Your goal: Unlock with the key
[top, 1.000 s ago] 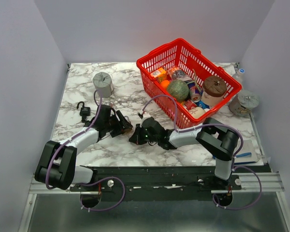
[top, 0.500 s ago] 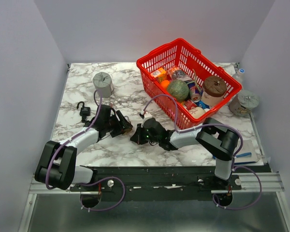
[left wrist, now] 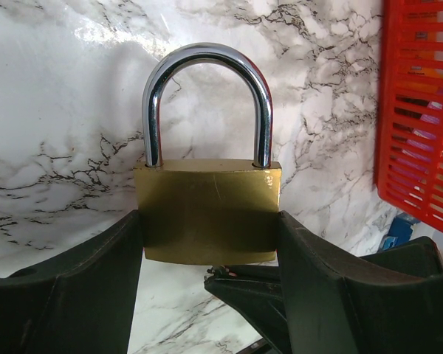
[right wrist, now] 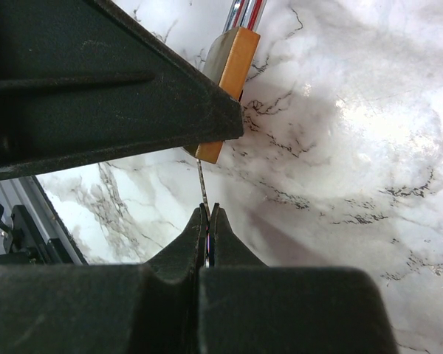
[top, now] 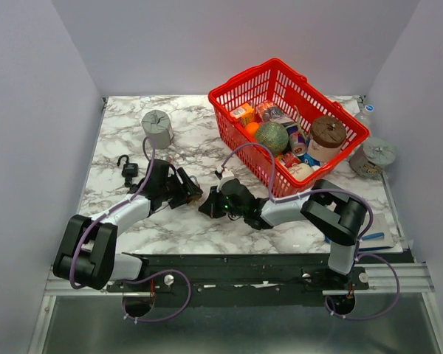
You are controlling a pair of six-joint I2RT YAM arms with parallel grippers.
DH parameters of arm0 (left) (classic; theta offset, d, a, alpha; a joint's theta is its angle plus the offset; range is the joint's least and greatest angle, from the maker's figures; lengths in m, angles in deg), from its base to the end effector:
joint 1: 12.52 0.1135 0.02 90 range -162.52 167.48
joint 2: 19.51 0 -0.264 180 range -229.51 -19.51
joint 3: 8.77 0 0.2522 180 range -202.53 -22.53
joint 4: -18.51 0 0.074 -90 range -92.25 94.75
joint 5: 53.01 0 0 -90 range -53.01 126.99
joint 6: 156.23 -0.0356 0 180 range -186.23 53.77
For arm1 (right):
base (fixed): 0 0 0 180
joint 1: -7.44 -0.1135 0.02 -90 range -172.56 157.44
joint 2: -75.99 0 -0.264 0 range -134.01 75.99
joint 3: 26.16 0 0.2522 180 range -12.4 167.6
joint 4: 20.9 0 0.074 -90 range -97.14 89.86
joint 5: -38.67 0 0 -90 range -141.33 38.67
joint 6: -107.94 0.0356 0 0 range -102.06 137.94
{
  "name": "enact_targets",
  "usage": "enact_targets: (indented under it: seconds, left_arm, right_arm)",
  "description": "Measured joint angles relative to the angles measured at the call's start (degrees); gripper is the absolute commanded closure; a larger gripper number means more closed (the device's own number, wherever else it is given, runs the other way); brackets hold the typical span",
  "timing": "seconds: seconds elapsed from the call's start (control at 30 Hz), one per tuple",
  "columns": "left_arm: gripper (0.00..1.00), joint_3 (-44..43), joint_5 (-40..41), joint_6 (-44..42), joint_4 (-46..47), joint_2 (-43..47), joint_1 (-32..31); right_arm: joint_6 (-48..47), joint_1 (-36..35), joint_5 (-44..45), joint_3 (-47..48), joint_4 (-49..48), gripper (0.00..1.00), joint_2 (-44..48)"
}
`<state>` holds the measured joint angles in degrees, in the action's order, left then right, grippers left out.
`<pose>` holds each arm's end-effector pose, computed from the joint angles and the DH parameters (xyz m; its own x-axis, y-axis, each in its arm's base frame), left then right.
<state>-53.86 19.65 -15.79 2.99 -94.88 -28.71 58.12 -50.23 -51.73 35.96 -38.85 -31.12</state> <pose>0.2337 -0.0789 0.1644 -0.7975 -0.5348 -0.2793 -0.2342 0.7010 -0.6736 0.1996 0.3159 0.1377 -0.7331 0.0482 -0.6785 -0.4912 0.6524 0.5771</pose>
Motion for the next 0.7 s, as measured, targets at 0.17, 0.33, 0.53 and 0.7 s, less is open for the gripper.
enact_targets:
  seconds: [0.17, 0.33, 0.53, 0.7]
  left_arm:
    - [1.00, 0.0, 0.0, 0.0, 0.1, 0.0, 0.0]
    - [1.00, 0.0, 0.0, 0.1, 0.5, 0.0, 0.0]
    - [1.00, 0.0, 0.0, 0.2, 1.8, 0.0, 0.1]
    - [1.00, 0.0, 0.0, 0.3, 2.4, 0.0, 0.4]
  right_arm:
    - [0.0, 0.0, 0.2, 0.1, 0.1, 0.99, 0.0]
    - [0.5, 0.2, 0.4, 0.1, 0.3, 0.99, 0.0]
    - [1.4, 0.8, 0.4, 1.2, 1.2, 0.99, 0.0]
    - [1.8, 0.9, 0.6, 2.2, 1.9, 0.99, -0.3]
